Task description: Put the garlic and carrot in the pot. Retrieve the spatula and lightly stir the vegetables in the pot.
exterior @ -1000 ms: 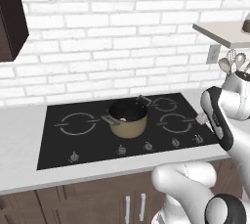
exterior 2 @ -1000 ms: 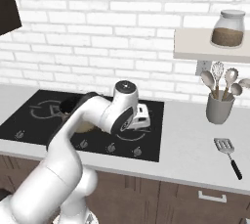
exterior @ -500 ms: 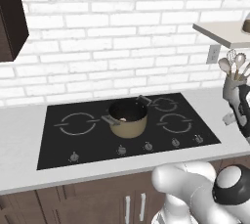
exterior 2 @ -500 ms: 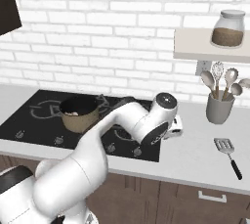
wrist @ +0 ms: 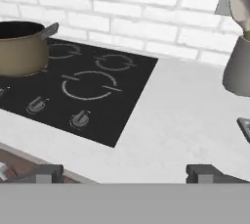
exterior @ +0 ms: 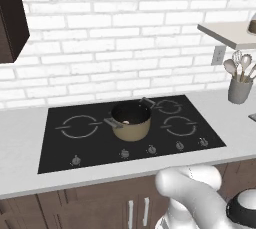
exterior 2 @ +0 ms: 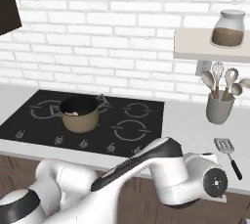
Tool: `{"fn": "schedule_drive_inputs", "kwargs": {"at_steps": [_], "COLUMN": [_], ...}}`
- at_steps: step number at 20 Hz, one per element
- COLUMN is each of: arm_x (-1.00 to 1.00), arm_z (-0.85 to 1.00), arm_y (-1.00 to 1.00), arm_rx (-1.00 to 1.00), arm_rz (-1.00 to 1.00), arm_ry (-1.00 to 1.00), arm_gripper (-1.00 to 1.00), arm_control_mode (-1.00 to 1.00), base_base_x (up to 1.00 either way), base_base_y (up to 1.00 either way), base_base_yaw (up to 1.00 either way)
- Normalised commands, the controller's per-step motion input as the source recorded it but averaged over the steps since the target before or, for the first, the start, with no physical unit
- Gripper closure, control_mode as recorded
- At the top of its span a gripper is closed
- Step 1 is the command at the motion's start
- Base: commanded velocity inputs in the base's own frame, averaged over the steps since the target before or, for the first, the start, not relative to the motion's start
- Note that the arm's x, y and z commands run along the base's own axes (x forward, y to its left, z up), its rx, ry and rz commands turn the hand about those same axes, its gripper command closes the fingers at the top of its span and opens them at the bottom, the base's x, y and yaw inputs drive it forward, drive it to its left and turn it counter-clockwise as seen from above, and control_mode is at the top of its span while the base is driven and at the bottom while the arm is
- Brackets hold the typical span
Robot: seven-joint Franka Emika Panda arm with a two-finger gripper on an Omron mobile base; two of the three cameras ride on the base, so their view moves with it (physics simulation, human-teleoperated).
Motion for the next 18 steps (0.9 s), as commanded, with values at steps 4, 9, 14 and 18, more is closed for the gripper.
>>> {"fn": "schedule_drive_inputs", "kwargs": {"at_steps": [4,9,14,18], "arm_x": [-0.42,-0.01,0.0,0.0], "arm_z": [0.0,0.0,-0.04,-0.2], "arm_y": [-0.76,-0.99,-0.99,-0.92], "arm_rx": [0.07,0.2,0.2,0.16], "arm_rz": [-0.03,0.0,0.0,0.02], "arm_ry": [-0.3,0.0,-0.1,-0.23], "arm_gripper": [-1.0,-1.0,-1.0,-1.0], "arm_control_mode": [-1.0,-1.0,-1.0,-1.0], "base_base_x": [0.0,0.0,0.0,0.0], "base_base_y": [0.0,0.0,0.0,0.0], "base_base_yaw": [0.0,0.0,0.0,0.0]}}
